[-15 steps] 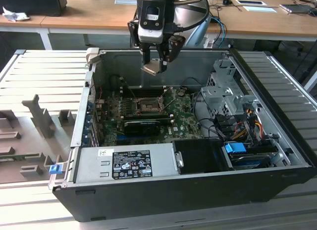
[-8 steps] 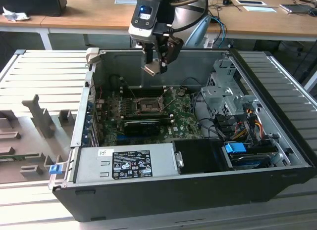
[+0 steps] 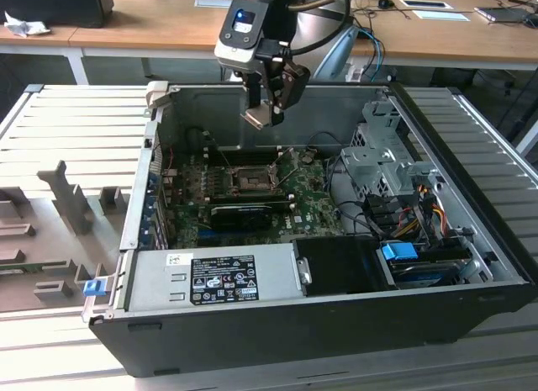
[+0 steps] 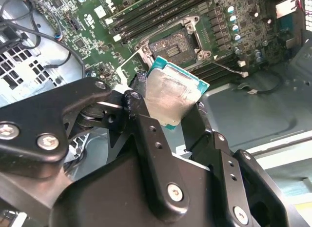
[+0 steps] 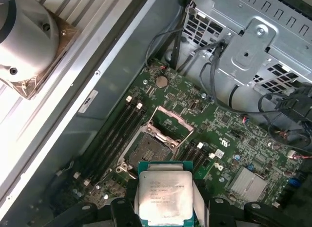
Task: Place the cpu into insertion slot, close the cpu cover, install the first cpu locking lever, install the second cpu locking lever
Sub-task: 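Place the cpu into insertion slot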
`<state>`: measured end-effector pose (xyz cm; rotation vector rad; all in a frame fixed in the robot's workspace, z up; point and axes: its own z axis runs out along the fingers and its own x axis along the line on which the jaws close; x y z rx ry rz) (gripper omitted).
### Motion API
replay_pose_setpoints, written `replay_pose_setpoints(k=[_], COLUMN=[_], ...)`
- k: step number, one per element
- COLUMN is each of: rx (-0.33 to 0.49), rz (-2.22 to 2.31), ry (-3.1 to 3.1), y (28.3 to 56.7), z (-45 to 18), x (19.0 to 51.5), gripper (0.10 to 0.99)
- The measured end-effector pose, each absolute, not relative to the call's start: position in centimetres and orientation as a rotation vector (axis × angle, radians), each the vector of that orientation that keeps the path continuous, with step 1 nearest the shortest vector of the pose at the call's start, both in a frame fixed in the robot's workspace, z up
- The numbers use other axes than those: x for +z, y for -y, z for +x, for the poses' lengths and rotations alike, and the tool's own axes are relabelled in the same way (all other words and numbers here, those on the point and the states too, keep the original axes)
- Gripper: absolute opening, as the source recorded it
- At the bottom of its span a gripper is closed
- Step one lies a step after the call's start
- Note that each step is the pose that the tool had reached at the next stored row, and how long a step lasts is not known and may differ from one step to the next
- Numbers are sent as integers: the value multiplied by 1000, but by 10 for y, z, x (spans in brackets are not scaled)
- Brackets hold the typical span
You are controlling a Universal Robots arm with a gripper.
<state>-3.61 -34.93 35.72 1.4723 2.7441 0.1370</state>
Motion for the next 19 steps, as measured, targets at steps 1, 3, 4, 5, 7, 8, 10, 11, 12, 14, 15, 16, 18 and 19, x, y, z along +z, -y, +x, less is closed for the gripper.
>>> replay_pose_setpoints(k=[1, 3, 4, 5, 7, 8, 10, 11, 12, 14, 15, 16, 18, 19], rx=[137, 137, 137, 136, 136, 136, 136, 136, 136, 135, 135, 135, 135, 134], rz=[1476, 1487, 1495, 1499, 1522, 1536, 1549, 1559, 1564, 1582, 1591, 1598, 1614, 1620], ry=[-2742, -2736, -2731, -2729, -2715, -2707, -2698, -2692, -2689, -2678, -2672, -2668, -2658, -2654], y=[349, 349, 349, 349, 349, 349, 349, 349, 349, 349, 349, 349, 349, 349], z=[-36, -36, -36, -36, -36, -36, -36, -36, -36, -36, -36, -36, -36, -36], x=[357, 357, 357, 357, 357, 357, 356, 356, 356, 356, 356, 356, 356, 356], gripper=[529, 529, 529, 529, 529, 529, 529, 529, 529, 529, 529, 529, 529, 529])
